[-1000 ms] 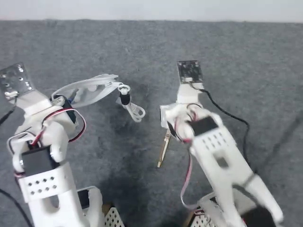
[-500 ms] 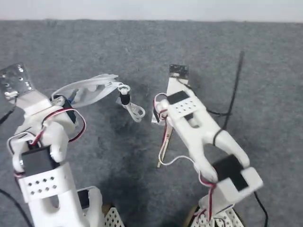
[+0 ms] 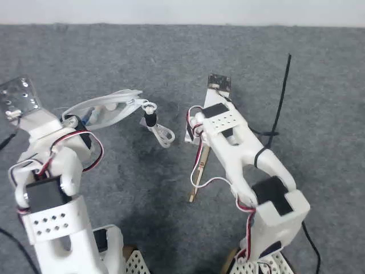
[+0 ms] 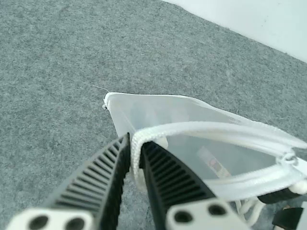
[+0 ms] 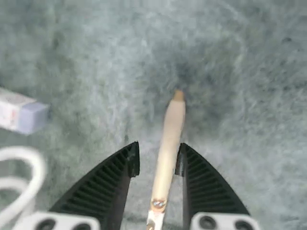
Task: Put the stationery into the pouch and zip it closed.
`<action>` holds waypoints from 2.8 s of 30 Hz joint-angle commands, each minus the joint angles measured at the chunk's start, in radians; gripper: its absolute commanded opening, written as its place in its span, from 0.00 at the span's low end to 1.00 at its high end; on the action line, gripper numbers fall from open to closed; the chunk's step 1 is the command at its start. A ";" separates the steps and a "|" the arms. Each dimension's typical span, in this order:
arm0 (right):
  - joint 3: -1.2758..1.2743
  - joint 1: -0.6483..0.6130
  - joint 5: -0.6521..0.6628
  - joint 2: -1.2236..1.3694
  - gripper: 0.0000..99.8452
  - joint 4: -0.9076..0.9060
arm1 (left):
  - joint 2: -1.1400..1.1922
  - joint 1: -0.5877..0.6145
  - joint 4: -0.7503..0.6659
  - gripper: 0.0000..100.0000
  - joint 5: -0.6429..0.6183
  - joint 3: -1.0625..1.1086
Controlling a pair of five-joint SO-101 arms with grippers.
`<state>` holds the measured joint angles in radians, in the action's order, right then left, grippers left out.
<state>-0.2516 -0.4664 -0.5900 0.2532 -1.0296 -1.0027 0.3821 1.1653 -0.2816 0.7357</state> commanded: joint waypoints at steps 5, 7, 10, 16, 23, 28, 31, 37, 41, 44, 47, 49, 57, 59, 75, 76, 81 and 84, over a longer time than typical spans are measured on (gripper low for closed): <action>0.163 0.018 0.028 0.133 0.12 -0.012 | -0.026 0.006 -0.031 0.01 -0.017 -0.021; 0.186 0.013 0.028 0.163 0.11 -0.028 | -0.026 0.006 -0.031 0.01 -0.017 -0.021; 0.249 0.005 0.028 0.193 0.05 -0.102 | -0.026 0.006 -0.031 0.01 -0.017 -0.019; 0.287 -0.013 0.032 0.202 0.01 -0.160 | -0.026 0.006 -0.029 0.01 -0.017 -0.019; 0.287 -0.050 0.032 0.114 0.01 -0.199 | -0.026 0.006 -0.029 0.01 -0.017 -0.019; 0.285 -0.056 0.032 0.004 0.01 -0.260 | -0.026 0.006 -0.029 0.01 -0.017 -0.019; 0.285 -0.058 0.032 -0.030 0.01 -0.283 | -0.026 0.006 -0.029 0.01 -0.017 -0.019; 0.285 -0.061 0.032 -0.093 0.01 -0.352 | -0.026 0.006 -0.029 0.01 -0.017 -0.019; 0.287 -0.061 0.032 -0.188 0.01 -0.417 | -0.026 0.006 -0.029 0.01 -0.017 -0.019; 0.285 -0.061 0.032 -0.265 0.01 -0.473 | -0.026 0.006 -0.029 0.01 -0.017 -0.019; 0.285 -0.061 0.032 -0.326 0.01 -0.518 | -0.026 0.006 -0.029 0.01 -0.017 -0.019; 0.285 -0.061 0.032 -0.360 0.01 -0.541 | -0.026 0.006 -0.029 0.01 -0.017 -0.019; 0.284 -0.105 0.032 -0.496 0.01 -0.645 | -0.026 -0.002 -0.028 0.01 -0.017 -0.025; 0.281 -0.134 0.032 -0.538 0.01 -0.668 | -0.026 -0.018 -0.028 0.01 -0.017 -0.027; 0.175 -0.151 0.032 -0.923 0.01 -0.582 | -0.028 -0.126 0.044 0.01 0.041 -0.096; 0.175 -0.151 0.032 -0.934 0.01 -0.572 | -0.028 -0.126 0.054 0.01 0.041 -0.105; 0.175 -0.151 0.032 -0.970 0.01 -0.504 | -0.028 -0.126 0.107 0.01 0.041 -0.162; 0.175 -0.151 0.032 -0.993 0.01 -0.440 | -0.025 -0.126 0.104 0.01 0.041 -0.160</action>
<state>-0.0875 -0.6091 -0.5777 -0.6874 -1.5344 -1.0042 0.2624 1.2697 -0.2463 0.6498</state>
